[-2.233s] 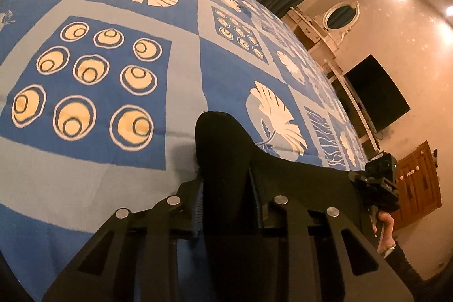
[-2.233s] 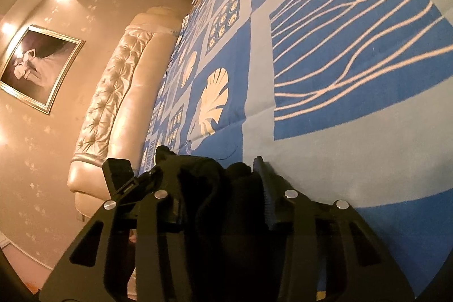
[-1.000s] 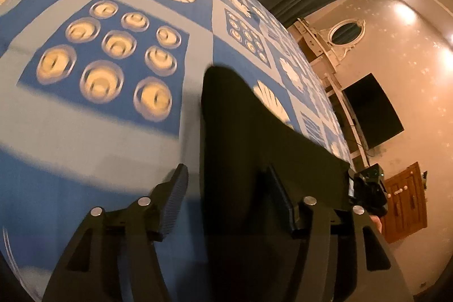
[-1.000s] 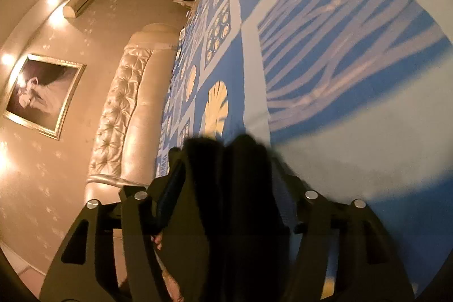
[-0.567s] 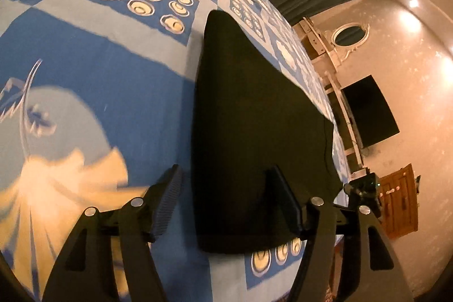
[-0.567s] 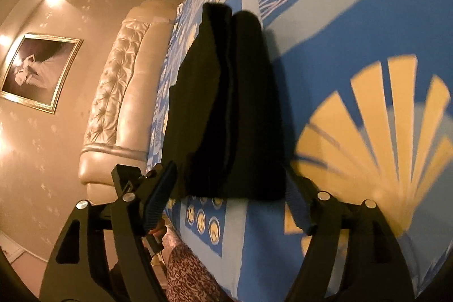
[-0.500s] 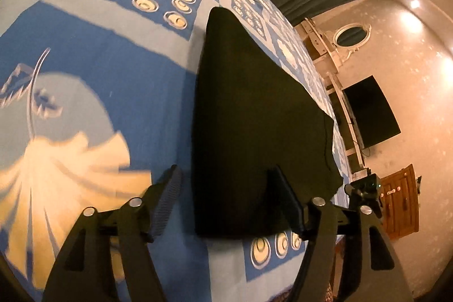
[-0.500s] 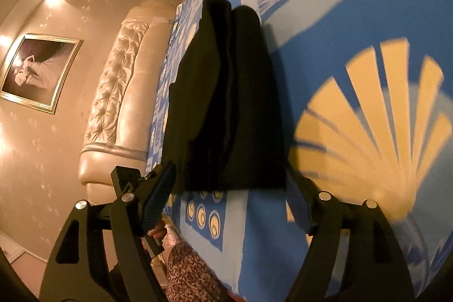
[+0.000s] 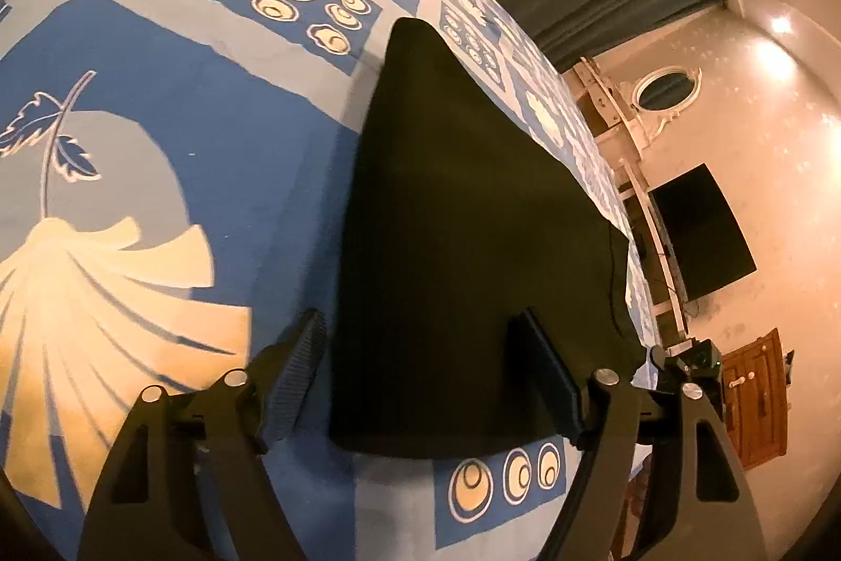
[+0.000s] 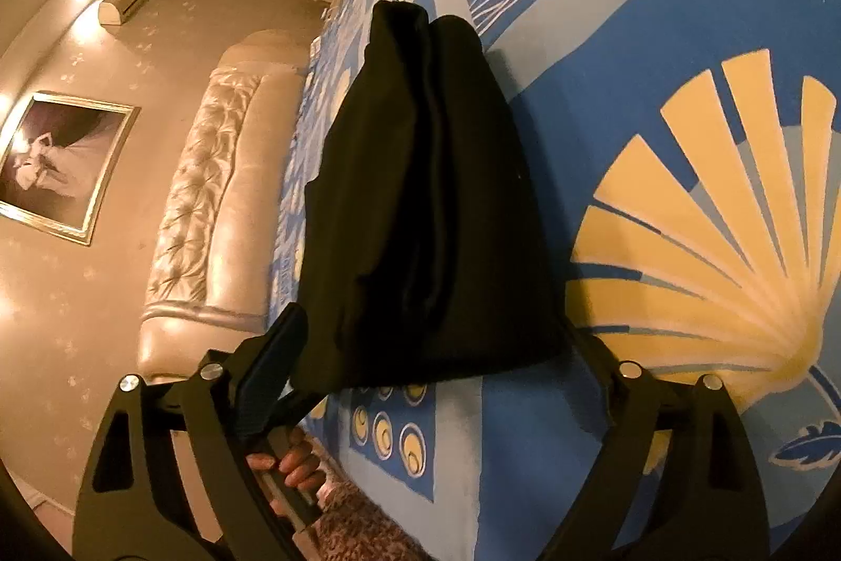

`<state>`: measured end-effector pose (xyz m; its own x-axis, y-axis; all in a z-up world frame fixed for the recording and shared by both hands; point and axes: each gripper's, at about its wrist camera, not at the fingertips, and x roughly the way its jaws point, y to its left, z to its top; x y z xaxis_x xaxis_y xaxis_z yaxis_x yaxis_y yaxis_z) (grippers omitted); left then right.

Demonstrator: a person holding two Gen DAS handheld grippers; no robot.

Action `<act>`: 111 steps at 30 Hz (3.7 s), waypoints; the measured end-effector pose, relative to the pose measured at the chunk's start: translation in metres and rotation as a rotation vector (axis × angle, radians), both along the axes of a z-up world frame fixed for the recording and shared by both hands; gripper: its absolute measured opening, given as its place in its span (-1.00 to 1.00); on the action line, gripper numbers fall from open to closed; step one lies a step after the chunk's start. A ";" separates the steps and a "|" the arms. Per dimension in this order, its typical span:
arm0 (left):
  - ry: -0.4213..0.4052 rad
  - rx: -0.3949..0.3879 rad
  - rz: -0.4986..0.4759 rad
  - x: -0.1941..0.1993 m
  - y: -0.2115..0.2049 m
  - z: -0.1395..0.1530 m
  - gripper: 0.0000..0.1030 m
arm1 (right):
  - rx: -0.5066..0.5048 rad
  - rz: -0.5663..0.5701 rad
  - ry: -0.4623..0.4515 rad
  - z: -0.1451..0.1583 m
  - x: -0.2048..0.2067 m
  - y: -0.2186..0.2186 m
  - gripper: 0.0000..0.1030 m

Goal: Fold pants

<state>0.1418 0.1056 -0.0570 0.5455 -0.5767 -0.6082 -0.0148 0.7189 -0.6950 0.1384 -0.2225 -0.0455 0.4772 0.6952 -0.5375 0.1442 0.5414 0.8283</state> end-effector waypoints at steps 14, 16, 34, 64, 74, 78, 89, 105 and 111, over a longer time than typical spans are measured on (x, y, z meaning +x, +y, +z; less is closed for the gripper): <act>0.022 0.116 -0.005 -0.016 -0.007 0.017 -0.14 | 0.024 -0.007 -0.003 0.014 -0.017 -0.005 -0.36; 0.033 0.117 -0.011 -0.023 -0.007 0.017 -0.14 | 0.027 0.004 0.007 0.013 -0.024 -0.007 -0.36; 0.010 0.298 0.065 -0.070 -0.015 0.025 0.63 | -0.221 -0.026 0.049 0.026 -0.081 -0.009 0.51; -0.142 0.645 0.142 -0.162 -0.068 0.072 0.64 | -0.798 0.057 -0.165 0.070 -0.131 0.073 0.67; -0.184 0.677 0.148 -0.161 -0.071 0.079 0.64 | -0.798 0.072 -0.152 0.066 -0.126 0.074 0.67; -0.170 0.681 0.144 -0.160 -0.073 0.077 0.64 | -0.797 0.076 -0.149 0.064 -0.125 0.075 0.67; -0.157 0.690 0.156 -0.160 -0.073 0.075 0.64 | -0.793 0.081 -0.139 0.061 -0.125 0.079 0.67; -0.144 0.731 0.162 -0.158 -0.072 0.076 0.64 | -0.791 0.092 -0.134 0.057 -0.125 0.084 0.67; -0.144 0.729 0.153 -0.157 -0.074 0.076 0.64 | -0.790 0.097 -0.131 0.056 -0.124 0.083 0.67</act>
